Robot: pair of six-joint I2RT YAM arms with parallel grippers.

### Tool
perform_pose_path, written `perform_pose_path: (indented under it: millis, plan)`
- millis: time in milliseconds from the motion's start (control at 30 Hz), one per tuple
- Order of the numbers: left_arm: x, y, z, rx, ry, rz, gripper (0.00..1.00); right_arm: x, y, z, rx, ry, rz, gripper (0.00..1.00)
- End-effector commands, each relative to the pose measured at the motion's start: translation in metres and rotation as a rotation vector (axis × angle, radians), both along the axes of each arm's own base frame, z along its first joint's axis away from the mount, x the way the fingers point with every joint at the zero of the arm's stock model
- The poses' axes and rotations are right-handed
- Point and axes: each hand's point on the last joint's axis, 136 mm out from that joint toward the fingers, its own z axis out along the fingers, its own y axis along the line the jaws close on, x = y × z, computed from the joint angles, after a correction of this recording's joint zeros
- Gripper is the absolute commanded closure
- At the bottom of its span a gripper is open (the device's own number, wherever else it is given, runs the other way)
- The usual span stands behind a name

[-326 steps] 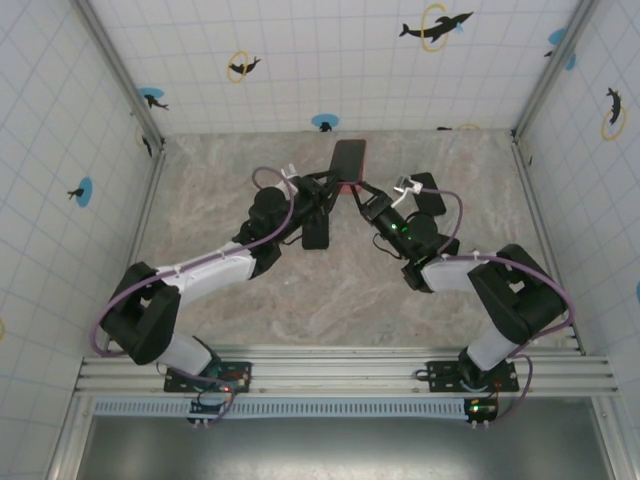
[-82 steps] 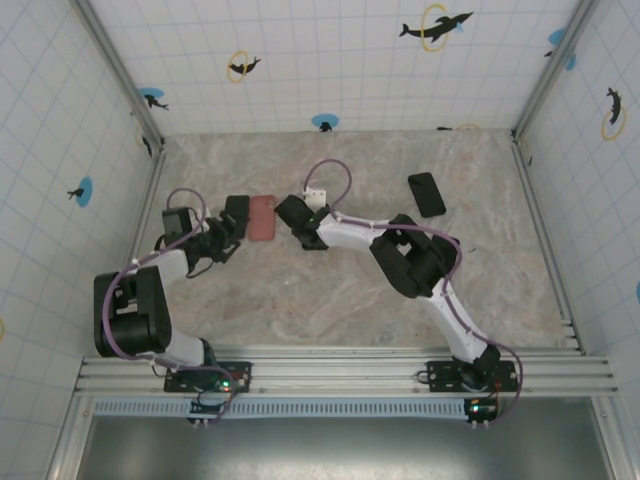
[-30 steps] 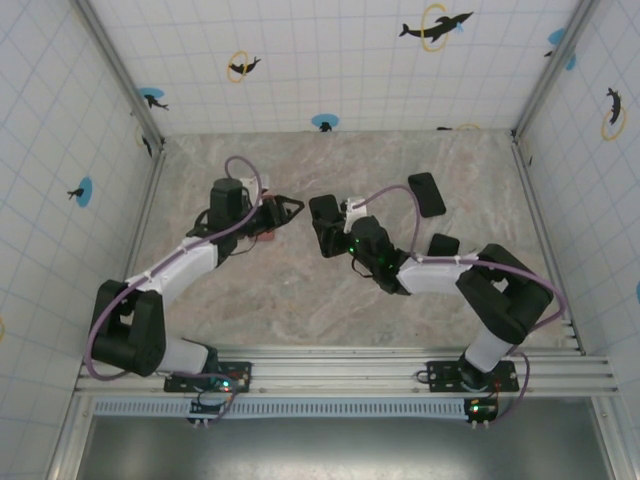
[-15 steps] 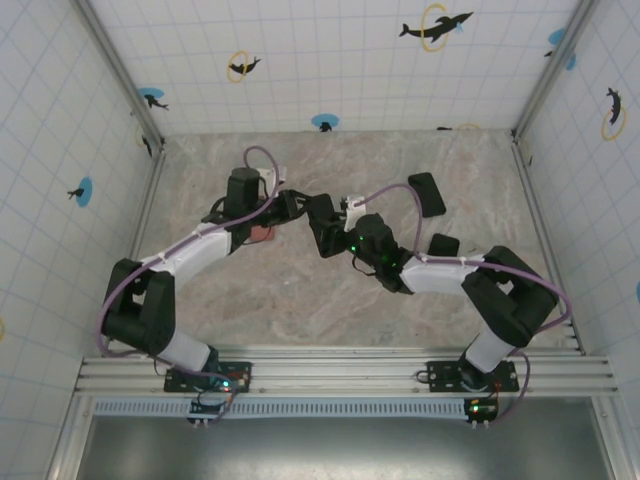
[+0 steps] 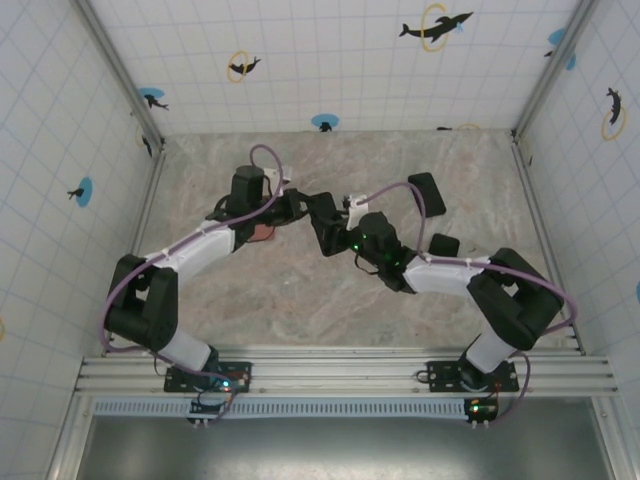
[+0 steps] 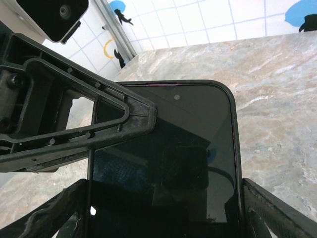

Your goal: Take the phone out of the phone case

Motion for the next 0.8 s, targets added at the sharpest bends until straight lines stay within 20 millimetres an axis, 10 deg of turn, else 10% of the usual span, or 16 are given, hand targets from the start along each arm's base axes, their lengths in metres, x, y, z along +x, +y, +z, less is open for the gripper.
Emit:
perform_pose_path:
  millis: [0, 400, 767]
  plan:
    - [0.011, -0.009, 0.039, -0.076, -0.069, -0.012, 0.94, -0.011, -0.003, 0.043, 0.095, -0.098, 0.045, 0.14]
    - [0.039, 0.002, 0.107, -0.331, -0.06, 0.108, 0.95, -0.047, -0.062, 0.056, 0.329, 0.018, 0.02, 0.09]
    - [0.027, 0.018, 0.139, -0.563, 0.009, 0.21, 0.96, -0.068, -0.065, 0.109, 0.804, 0.076, 0.089, 0.41]
